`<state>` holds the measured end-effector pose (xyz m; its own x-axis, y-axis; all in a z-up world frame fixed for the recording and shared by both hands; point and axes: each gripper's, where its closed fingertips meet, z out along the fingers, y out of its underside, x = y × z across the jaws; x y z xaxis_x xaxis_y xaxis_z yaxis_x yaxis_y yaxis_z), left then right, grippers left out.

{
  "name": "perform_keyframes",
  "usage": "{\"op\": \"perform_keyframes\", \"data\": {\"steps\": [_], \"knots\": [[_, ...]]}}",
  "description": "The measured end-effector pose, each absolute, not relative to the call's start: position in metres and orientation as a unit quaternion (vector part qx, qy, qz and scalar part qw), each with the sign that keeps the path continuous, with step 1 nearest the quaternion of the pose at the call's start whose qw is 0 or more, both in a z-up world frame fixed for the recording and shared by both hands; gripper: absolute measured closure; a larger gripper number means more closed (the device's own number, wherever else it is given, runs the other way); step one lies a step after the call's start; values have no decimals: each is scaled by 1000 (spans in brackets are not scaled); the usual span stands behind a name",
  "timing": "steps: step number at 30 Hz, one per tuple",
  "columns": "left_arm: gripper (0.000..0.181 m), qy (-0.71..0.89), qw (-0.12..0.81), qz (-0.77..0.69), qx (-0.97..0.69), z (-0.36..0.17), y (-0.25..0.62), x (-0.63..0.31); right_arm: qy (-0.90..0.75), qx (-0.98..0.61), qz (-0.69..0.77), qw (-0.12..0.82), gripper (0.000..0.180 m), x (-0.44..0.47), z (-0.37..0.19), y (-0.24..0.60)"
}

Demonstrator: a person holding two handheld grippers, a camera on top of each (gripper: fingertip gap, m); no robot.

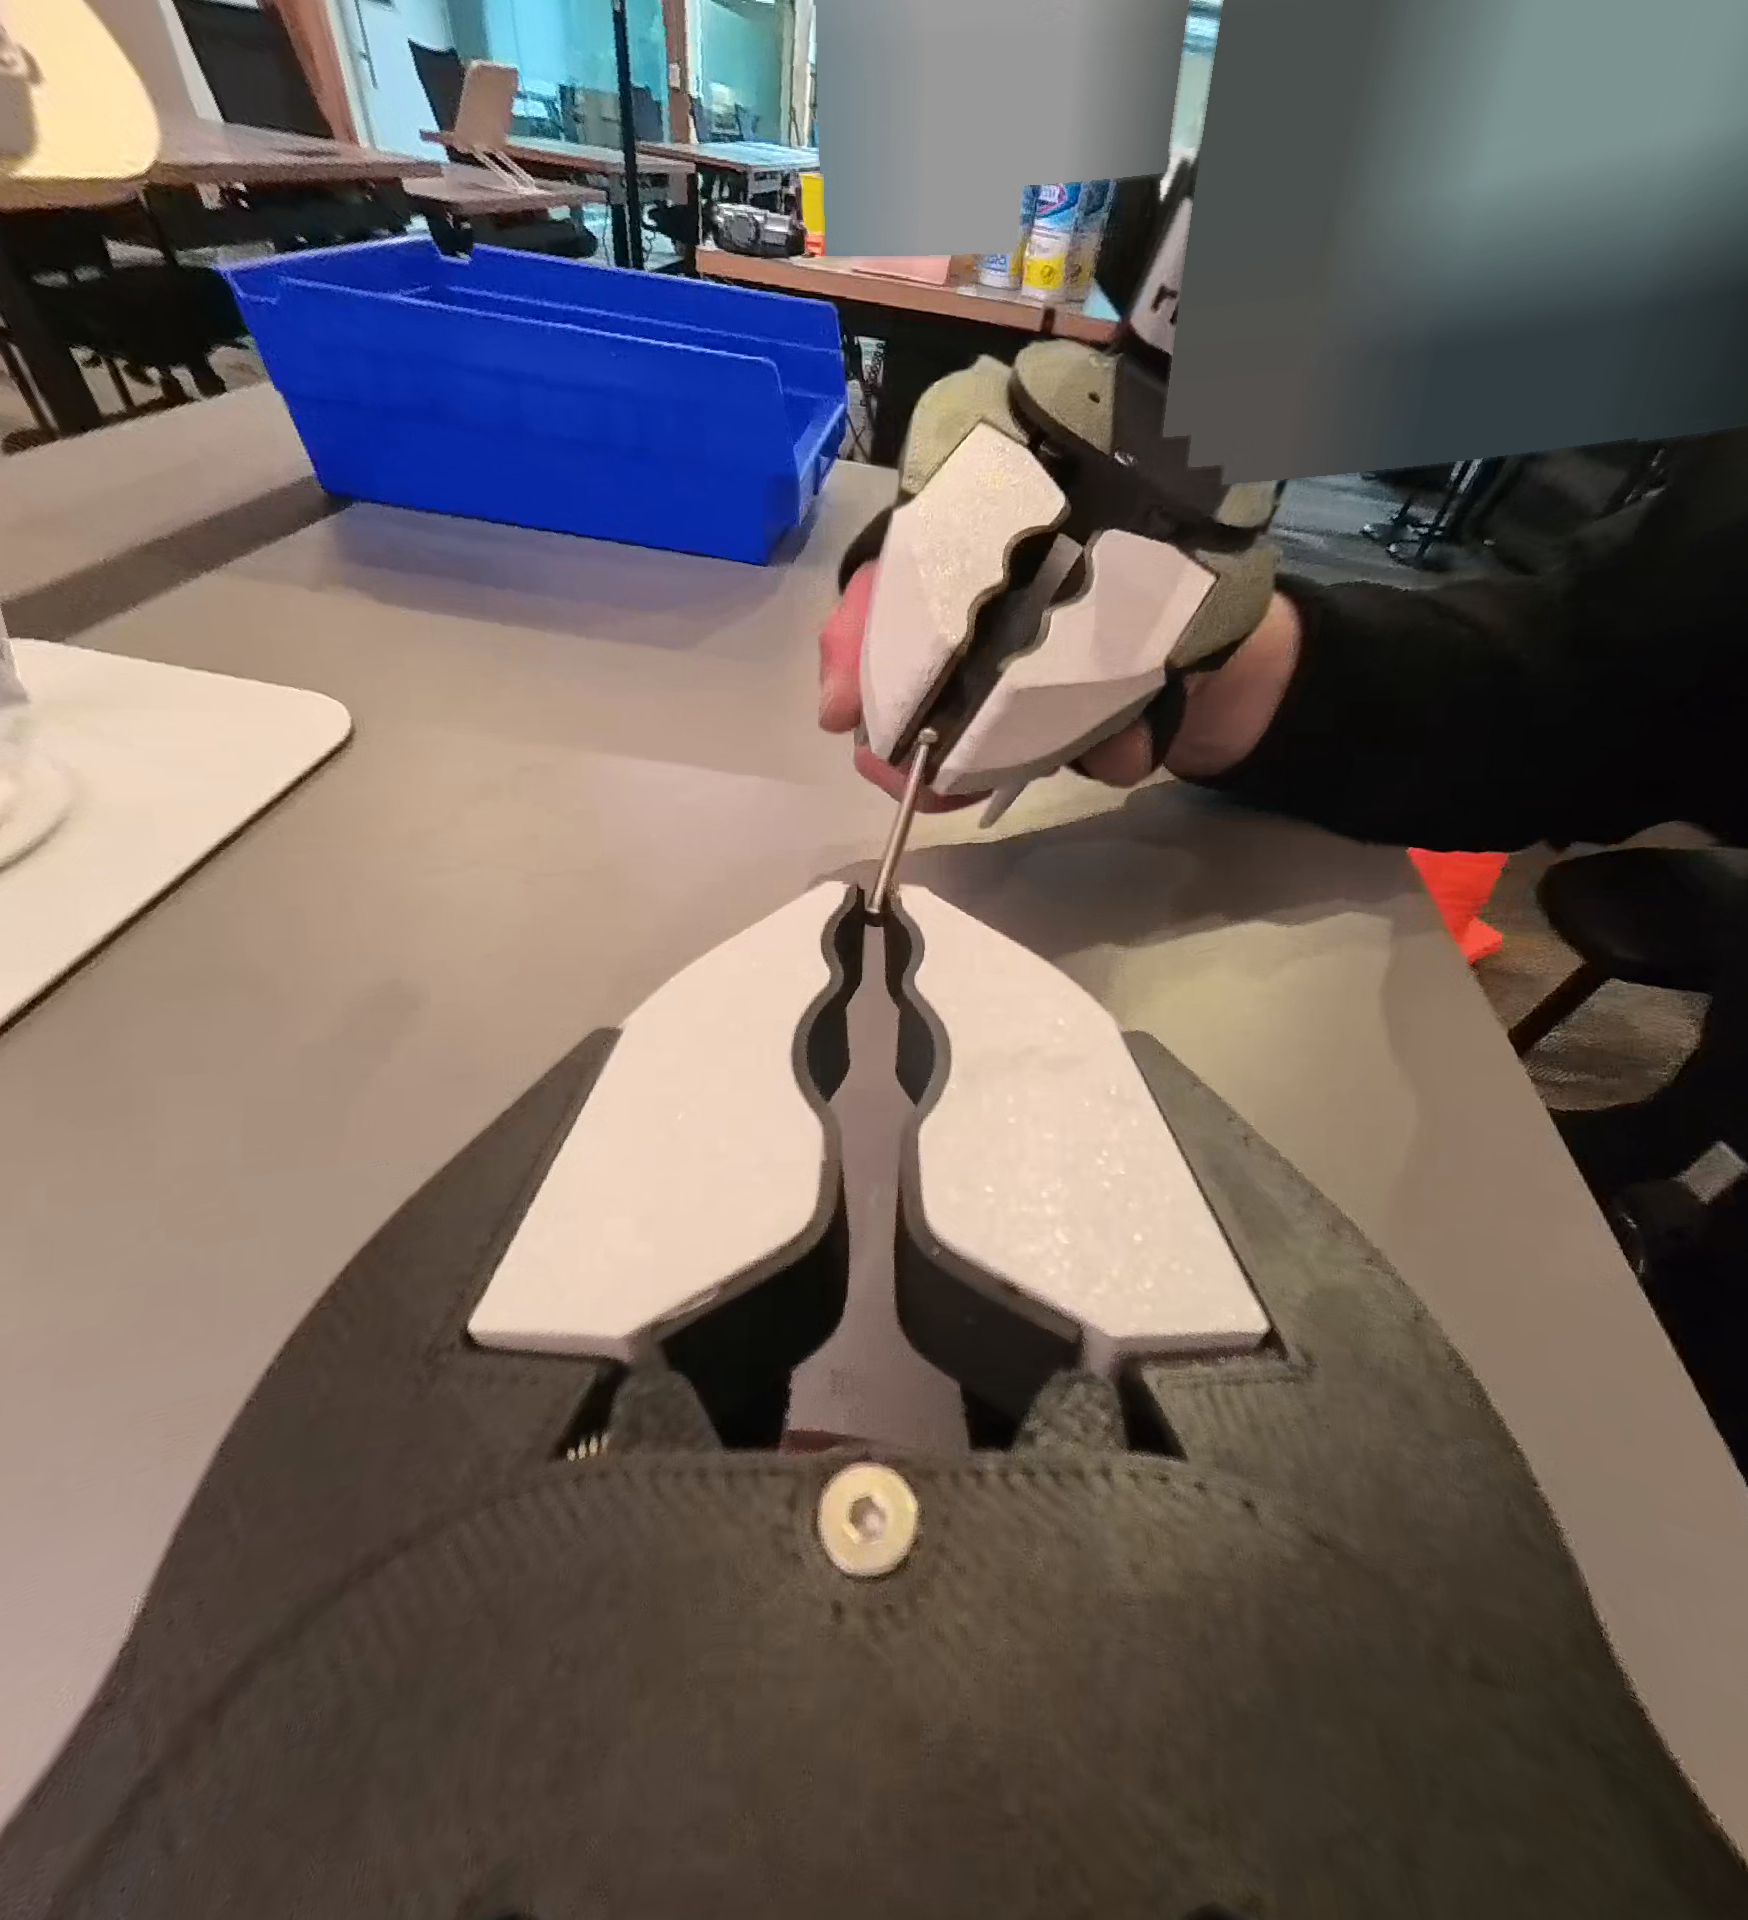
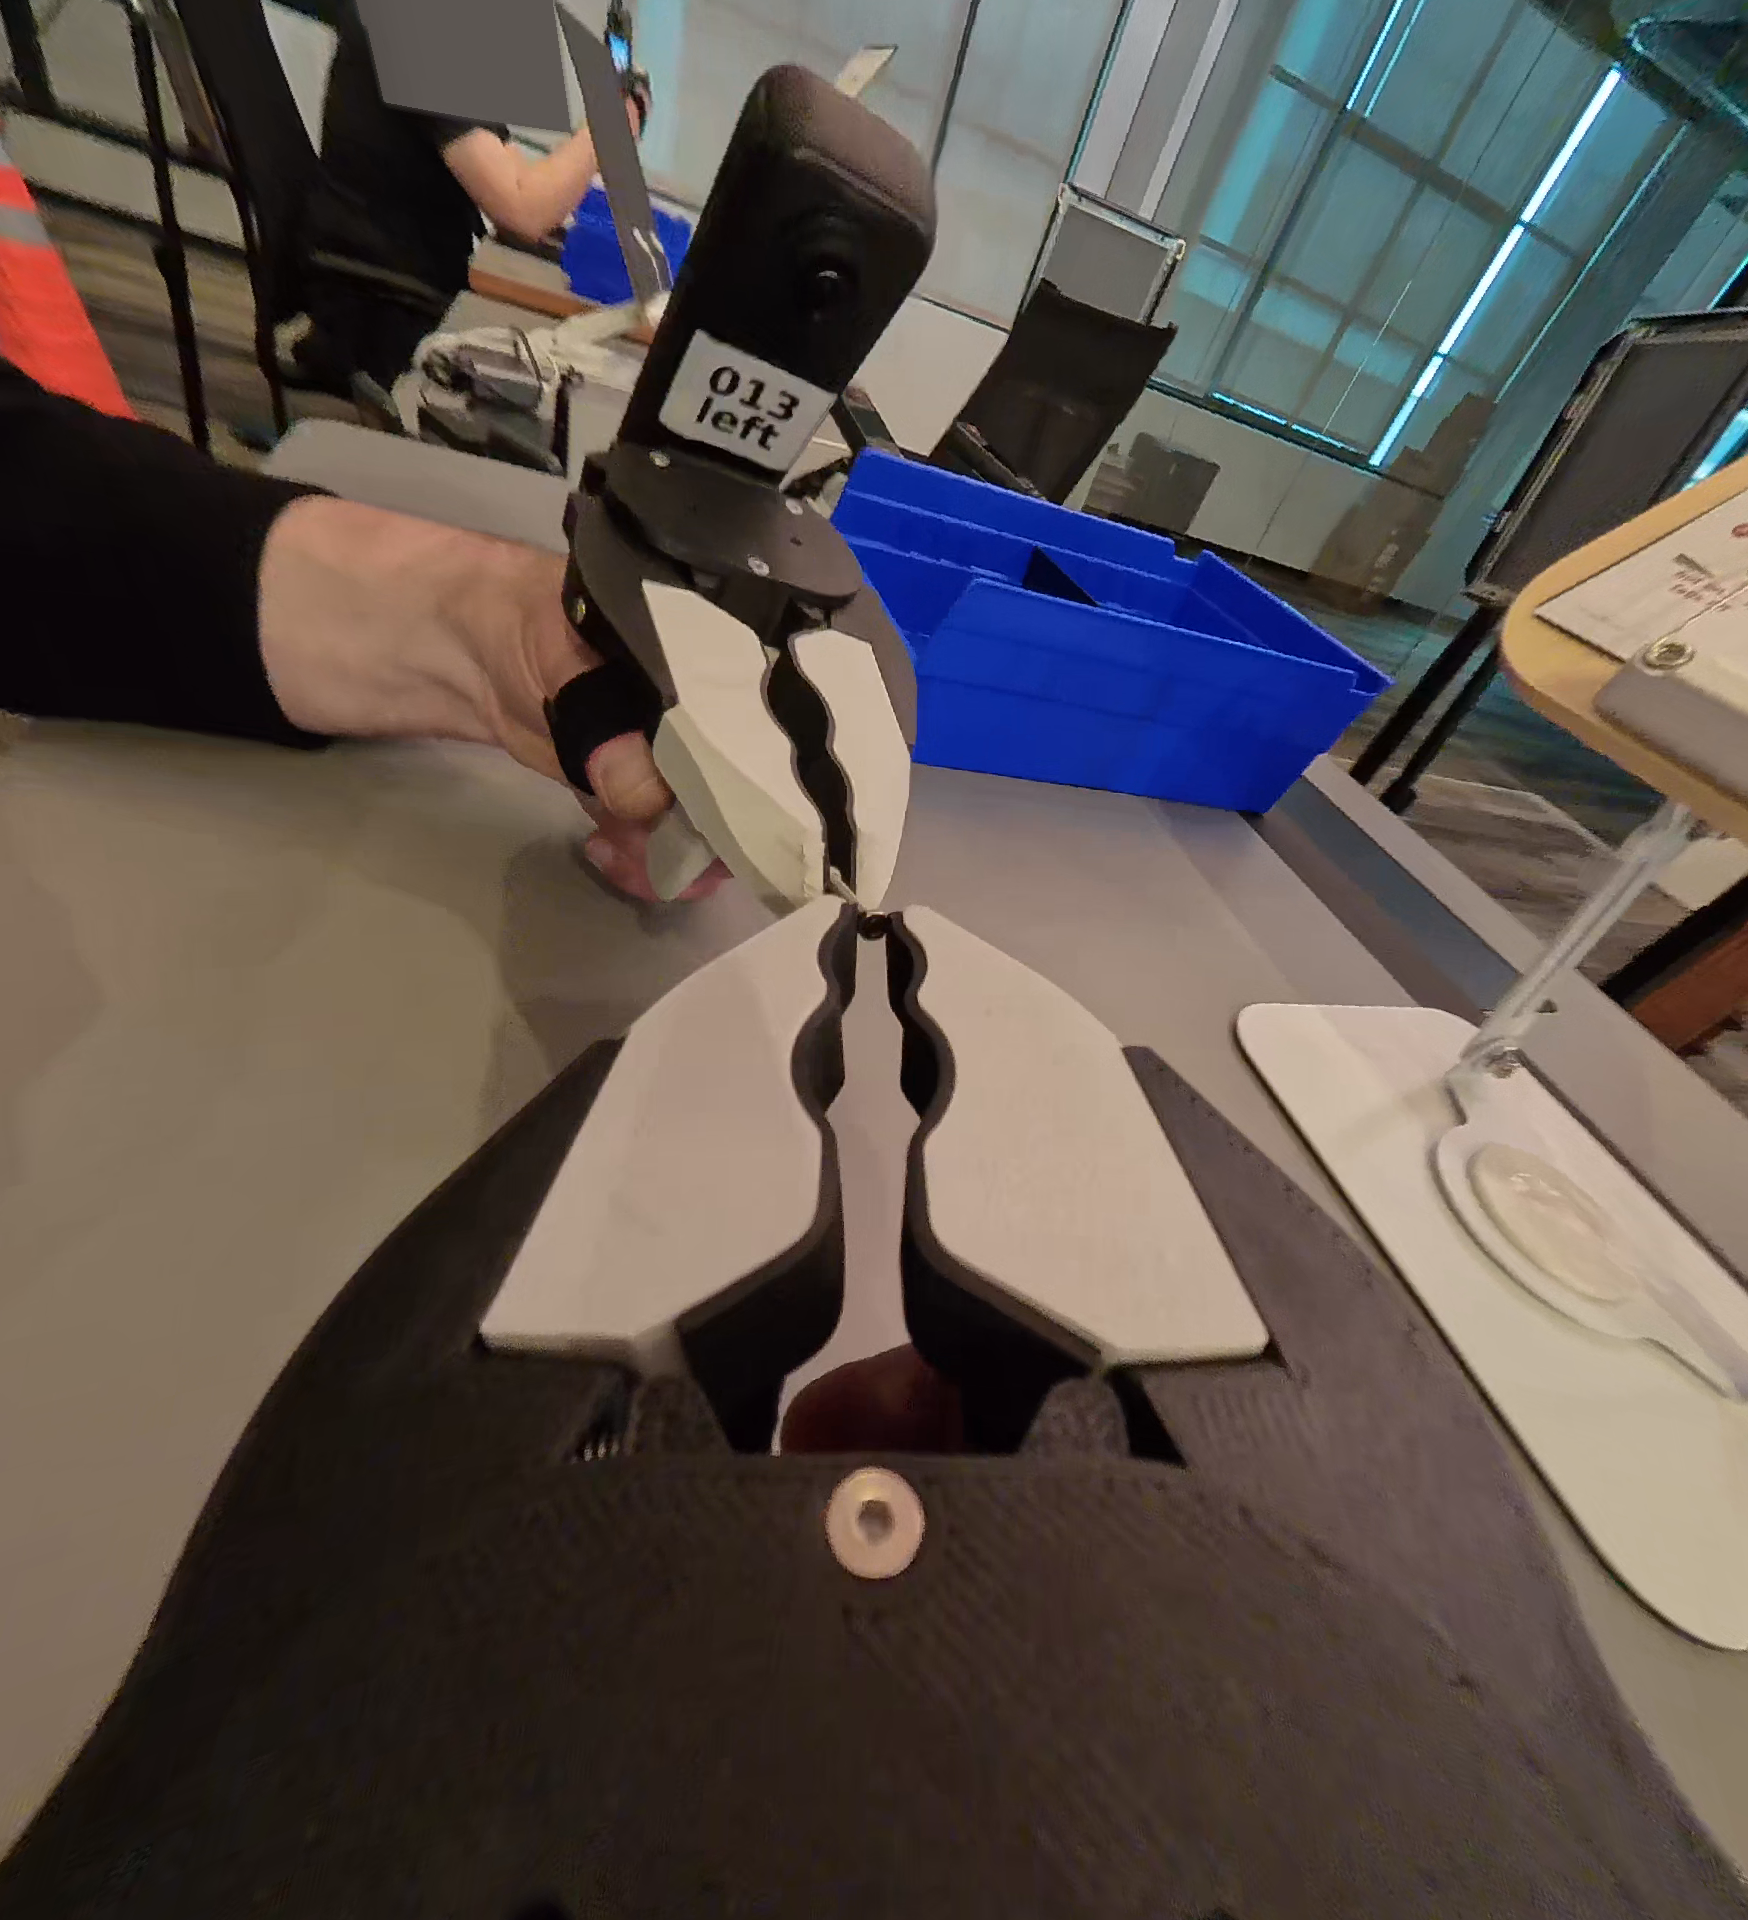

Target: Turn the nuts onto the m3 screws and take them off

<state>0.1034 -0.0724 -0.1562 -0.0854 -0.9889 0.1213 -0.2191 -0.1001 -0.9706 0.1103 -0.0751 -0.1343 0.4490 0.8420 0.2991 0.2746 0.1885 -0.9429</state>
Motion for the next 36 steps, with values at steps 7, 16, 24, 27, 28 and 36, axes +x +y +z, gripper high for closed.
{"op": "perform_keyframes", "data": {"steps": [7, 16, 24, 27, 28, 36], "knots": [[177, 556, 352, -483, -577, -169, -72, 102, -515, -589, 147, 605, 174, 110, -146, -74], [177, 544, 359, -484, -583, -169, -68, 103, -520, -589, 101, 610, 174, 111, -147, -70], [177, 569, 400, -423, -581, -173, -62, 104, -502, -614, 127, 595, 174, 114, -152, -66], [177, 571, 406, -415, -580, -174, -61, 104, -498, -618, 134, 593, 174, 114, -152, -65], [177, 572, 406, -413, -580, -174, -61, 104, -497, -619, 137, 593, 174, 114, -153, -65], [177, 571, 420, -415, -571, -171, -61, 105, -485, -621, 162, 594, 174, 114, -149, -65]]}}
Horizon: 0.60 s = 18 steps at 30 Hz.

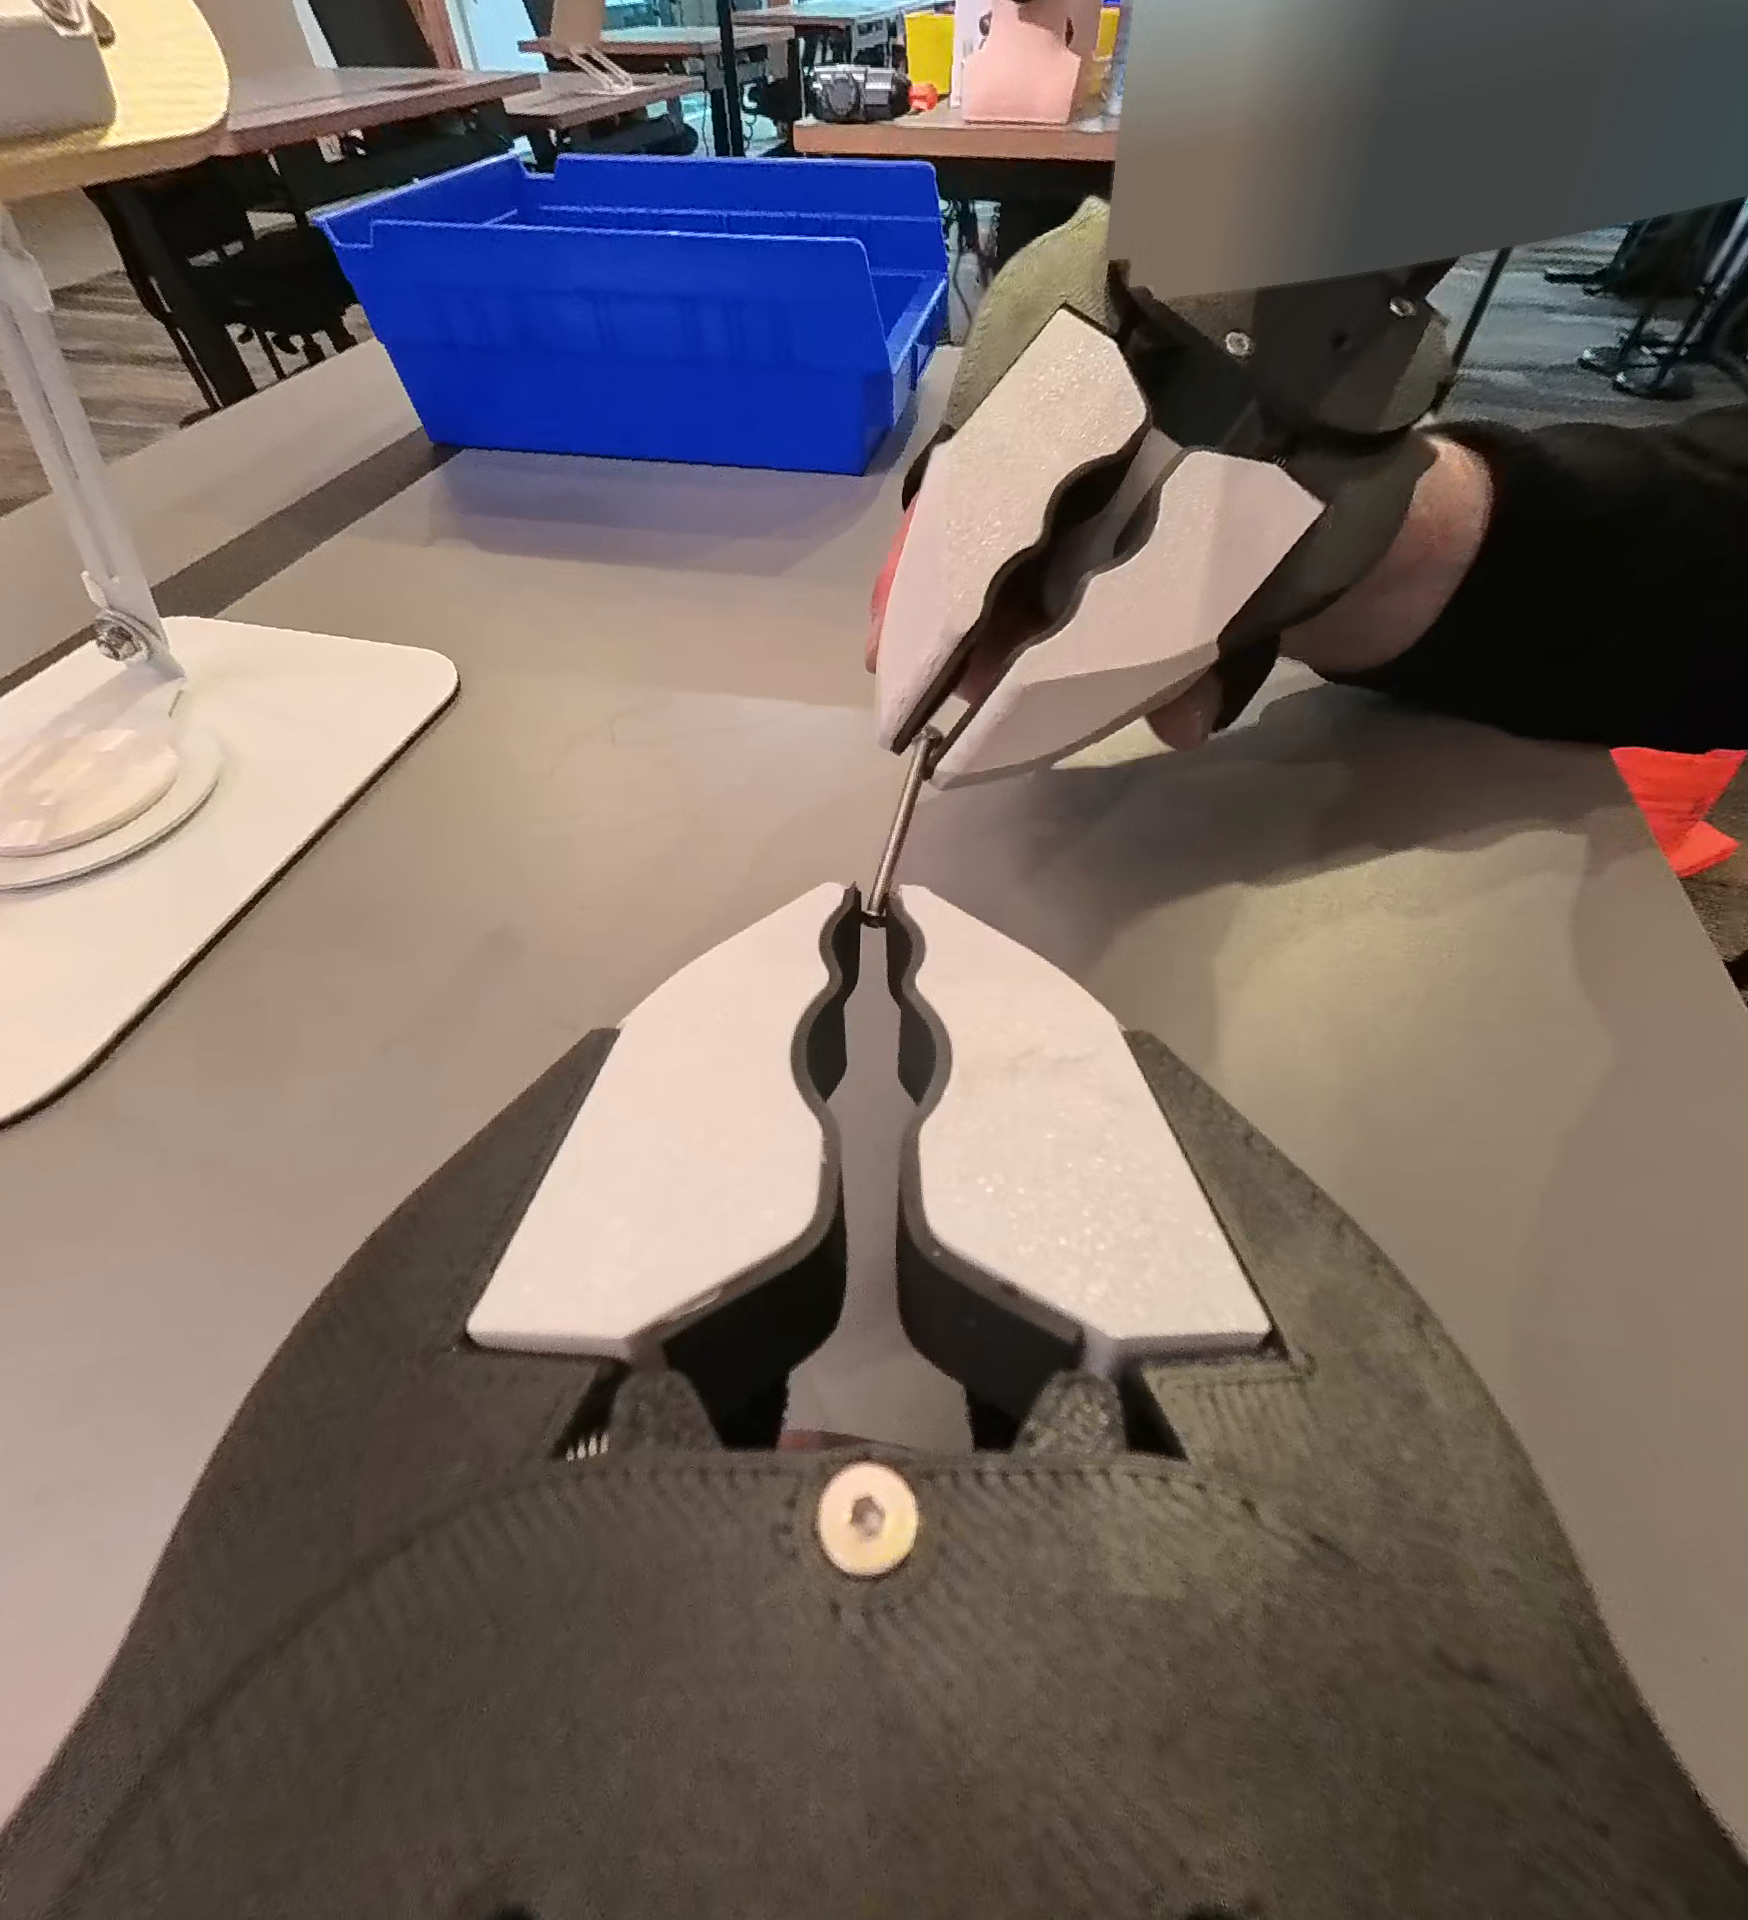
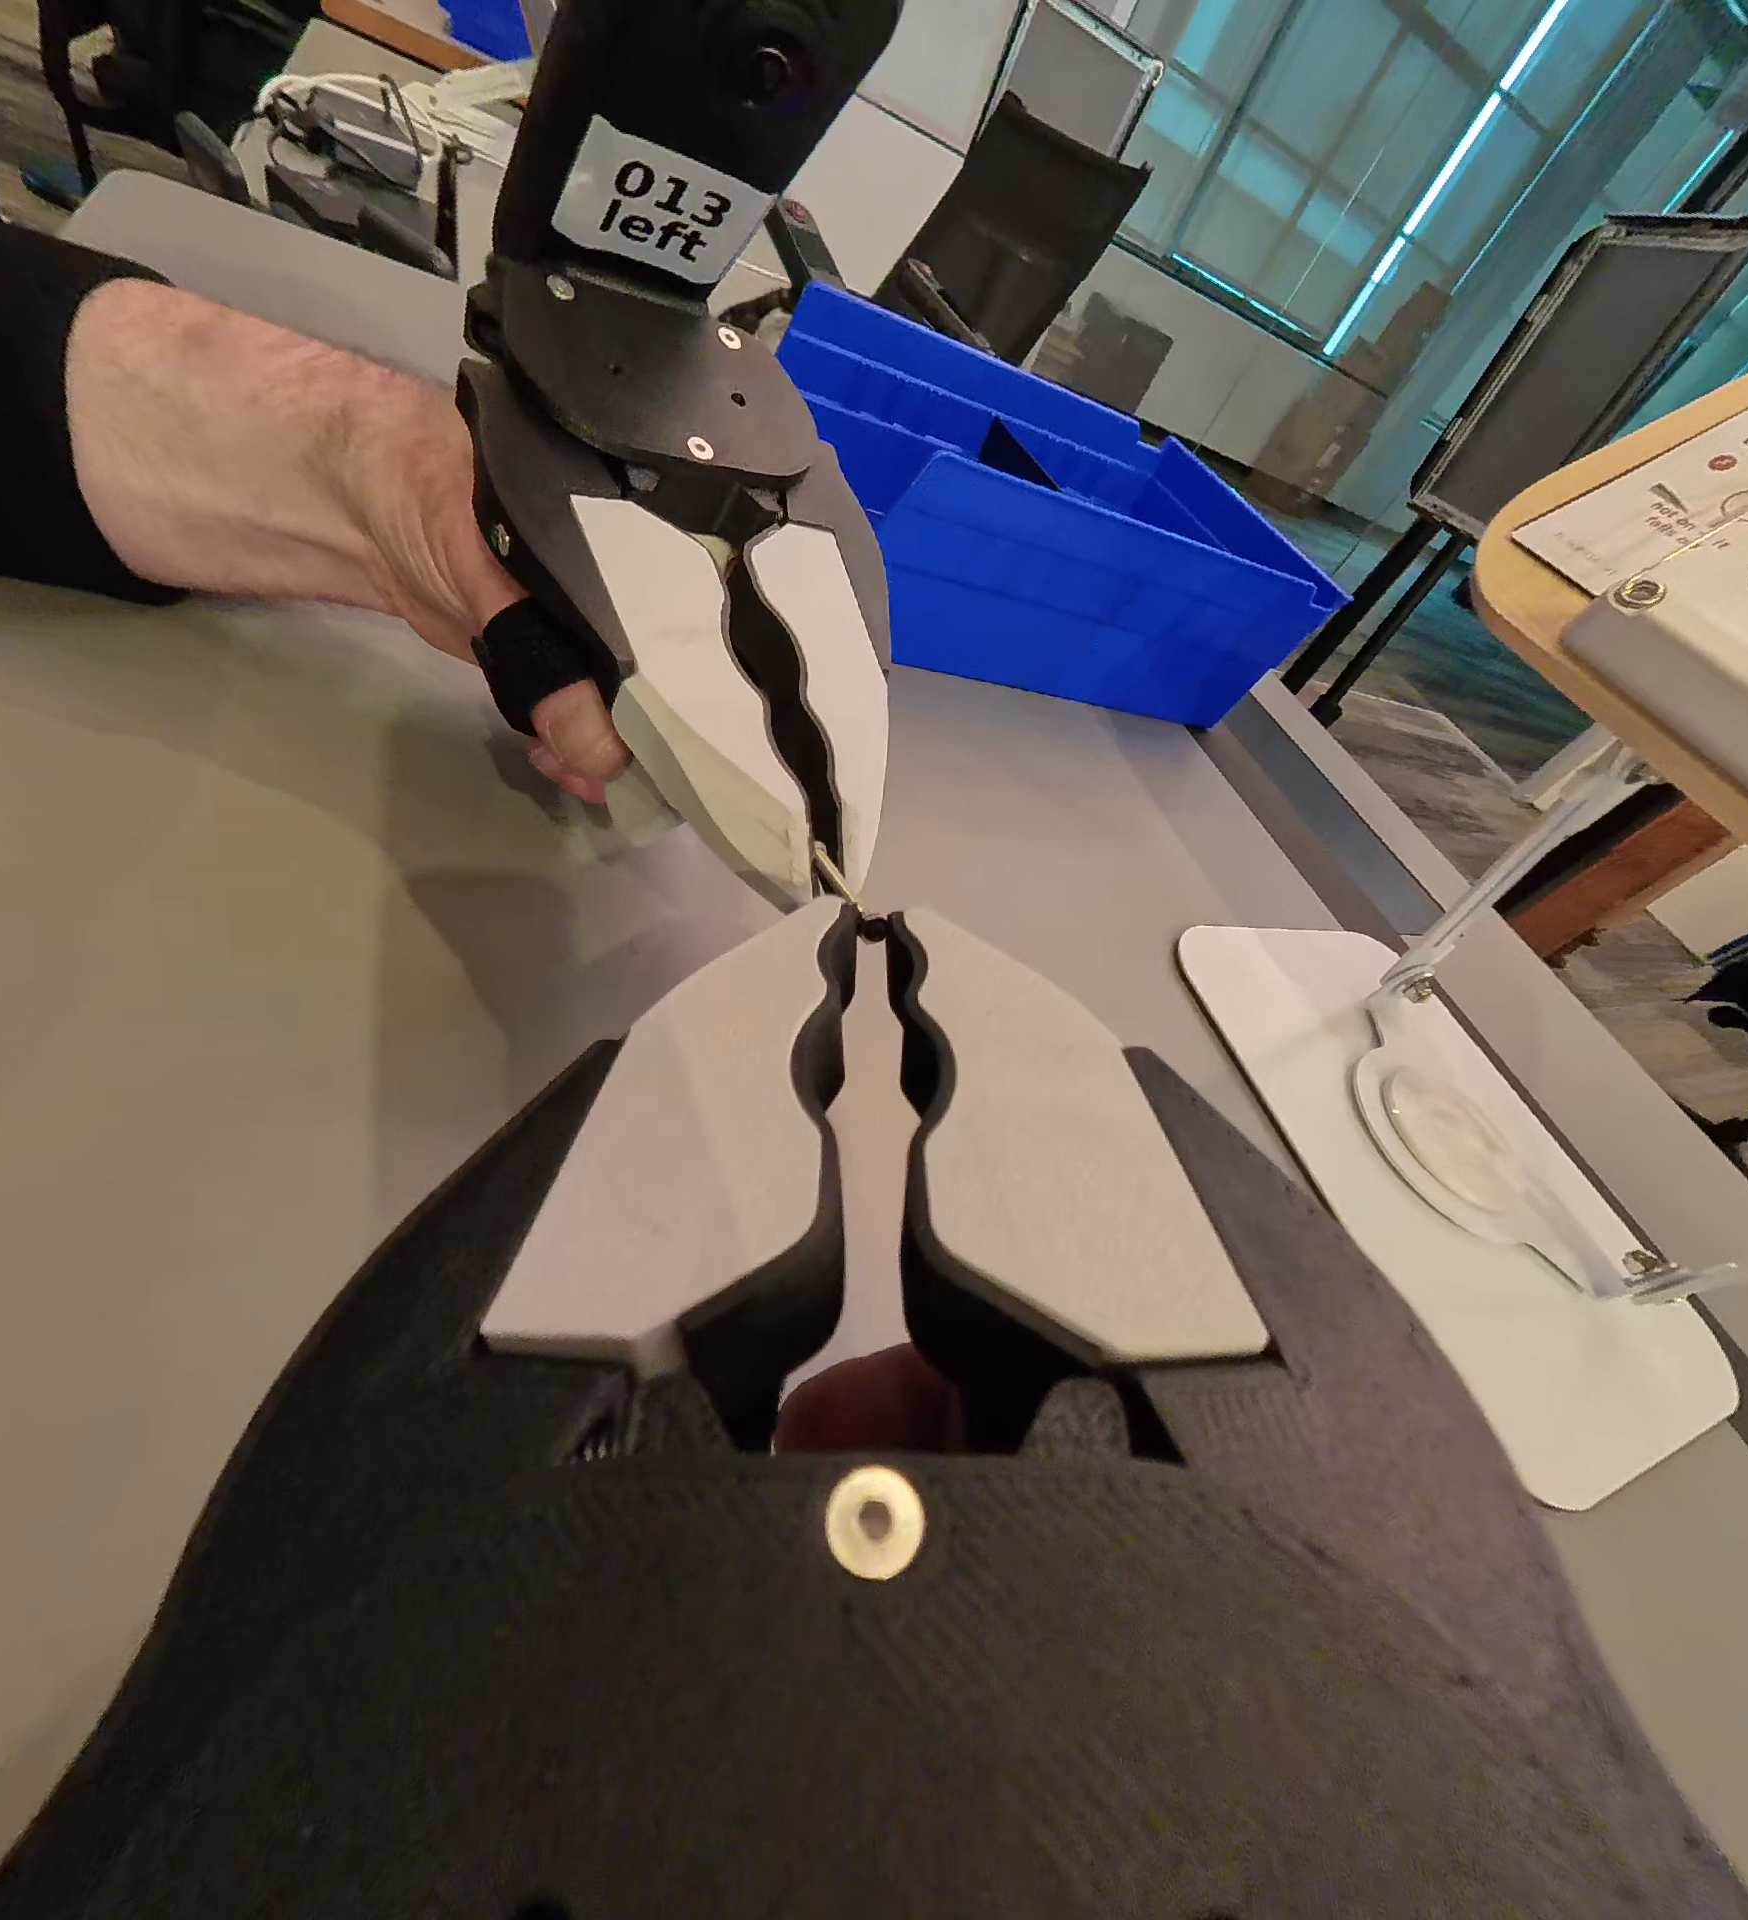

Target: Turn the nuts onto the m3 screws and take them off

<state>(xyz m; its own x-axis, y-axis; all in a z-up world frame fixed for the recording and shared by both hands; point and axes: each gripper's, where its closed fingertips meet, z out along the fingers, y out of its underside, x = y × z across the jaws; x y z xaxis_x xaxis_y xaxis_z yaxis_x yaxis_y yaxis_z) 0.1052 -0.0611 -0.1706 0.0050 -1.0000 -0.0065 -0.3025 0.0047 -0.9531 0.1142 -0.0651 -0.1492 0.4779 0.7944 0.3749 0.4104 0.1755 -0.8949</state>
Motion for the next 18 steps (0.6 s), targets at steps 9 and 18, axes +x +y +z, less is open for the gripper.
{"op": "perform_keyframes", "data": {"steps": [9, 18], "knots": [[177, 584, 446, -395, -552, -167, -62, 105, -475, -625, 186, 591, 174, 114, -147, -66], [177, 585, 454, -381, -554, -169, -60, 106, -470, -630, 189, 589, 173, 114, -147, -65]]}}
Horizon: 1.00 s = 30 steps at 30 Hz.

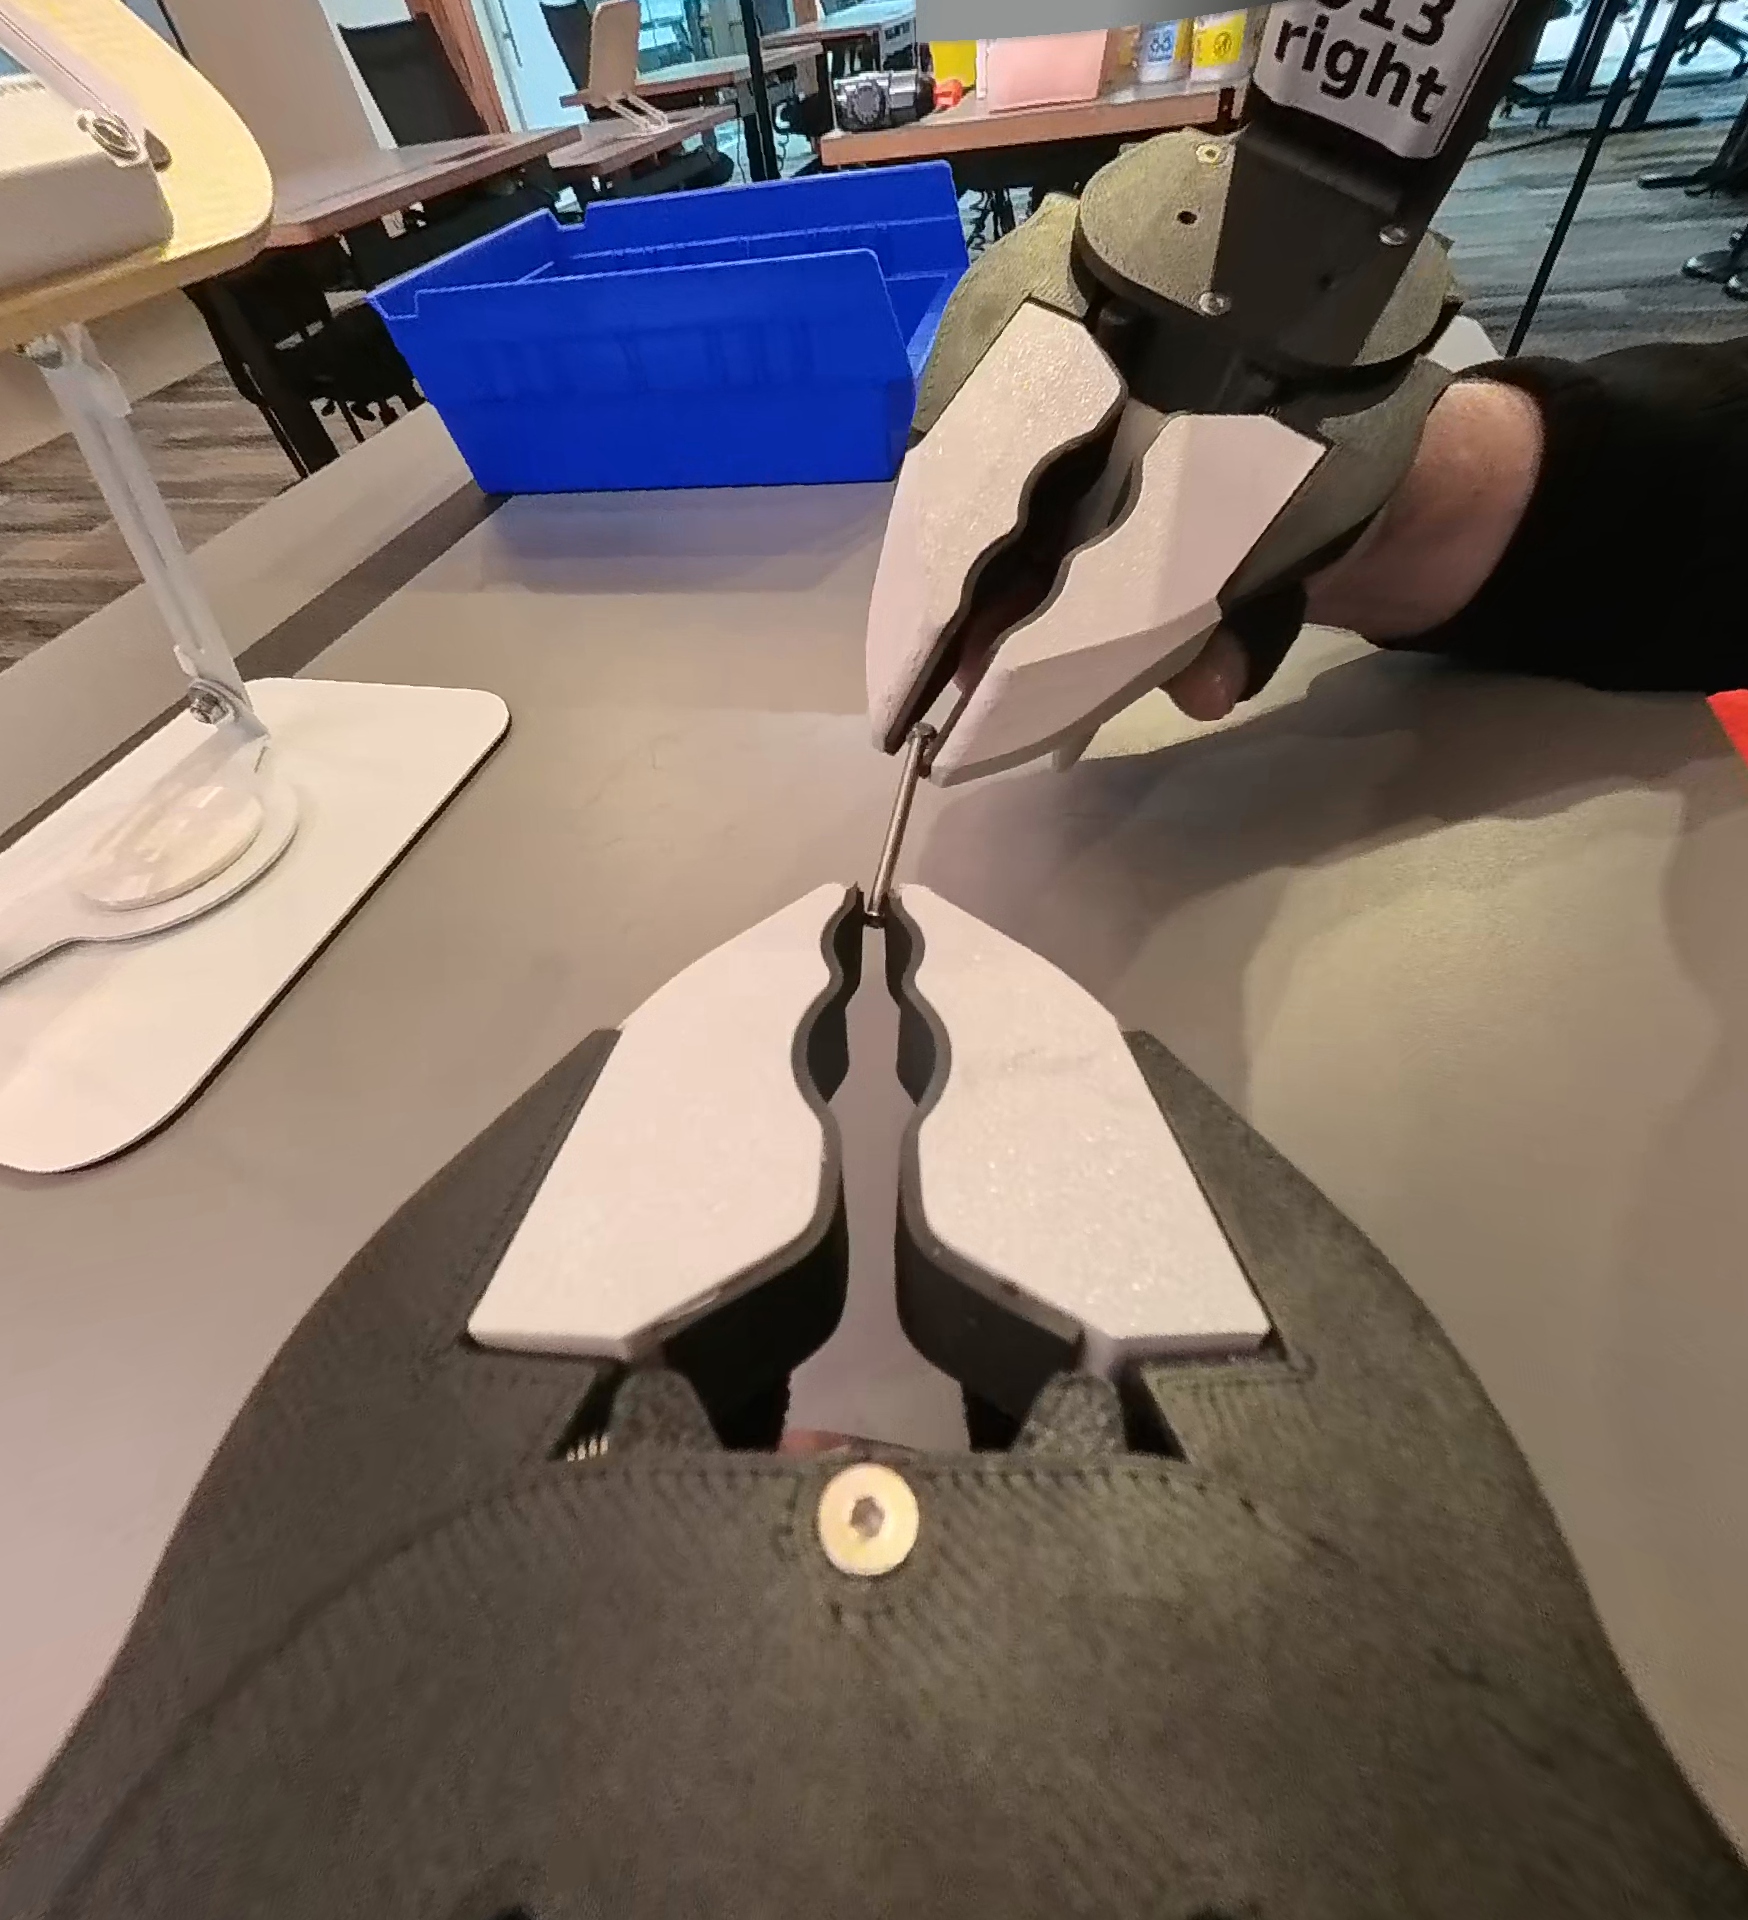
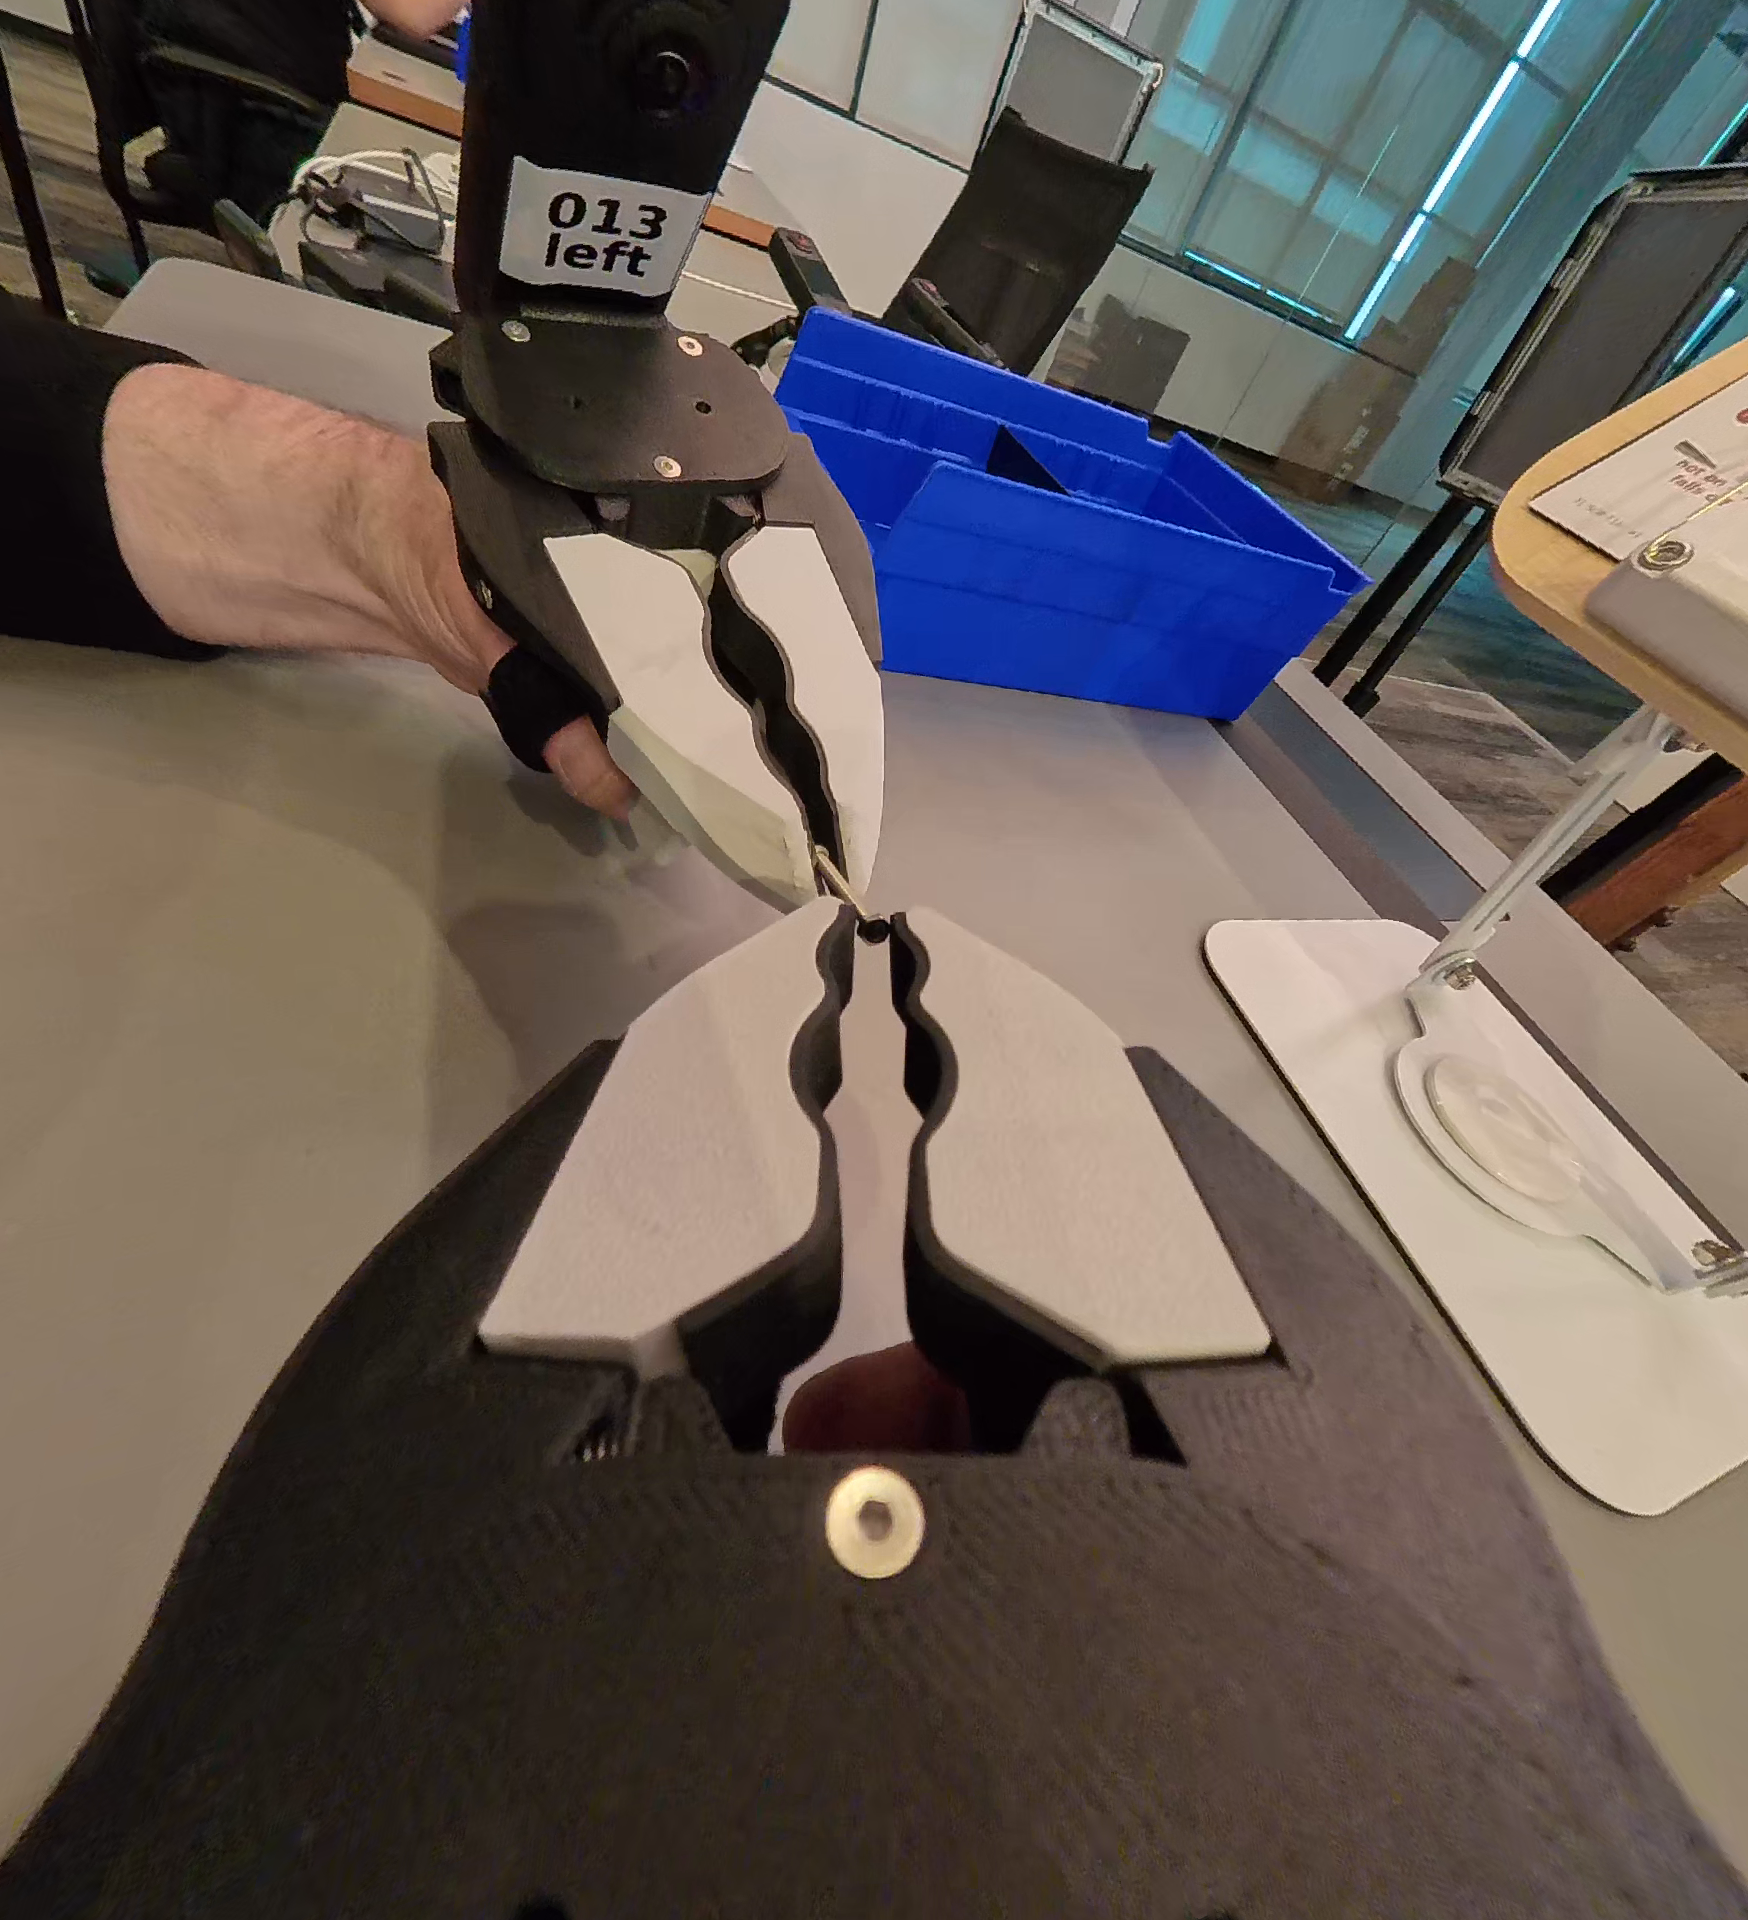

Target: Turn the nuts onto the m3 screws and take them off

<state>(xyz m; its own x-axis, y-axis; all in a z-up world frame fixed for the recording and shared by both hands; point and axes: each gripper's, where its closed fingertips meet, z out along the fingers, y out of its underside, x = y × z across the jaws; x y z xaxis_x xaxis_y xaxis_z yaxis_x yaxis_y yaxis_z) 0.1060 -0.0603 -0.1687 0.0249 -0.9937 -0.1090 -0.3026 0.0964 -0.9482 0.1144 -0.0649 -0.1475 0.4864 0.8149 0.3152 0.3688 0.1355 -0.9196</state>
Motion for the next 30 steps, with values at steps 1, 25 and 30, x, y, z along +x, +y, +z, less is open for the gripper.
{"op": "perform_keyframes", "data": {"steps": [1, 25, 30], "knots": [[177, 586, 454, -381, -554, -169, -60, 106, -470, -630, 191, 588, 173, 114, -148, -65], [177, 587, 457, -393, -540, -164, -65, 106, -477, -622, 236, 574, 163, 111, -146, -74], [177, 586, 458, -395, -539, -163, -65, 106, -479, -624, 234, 571, 164, 111, -148, -74]]}}
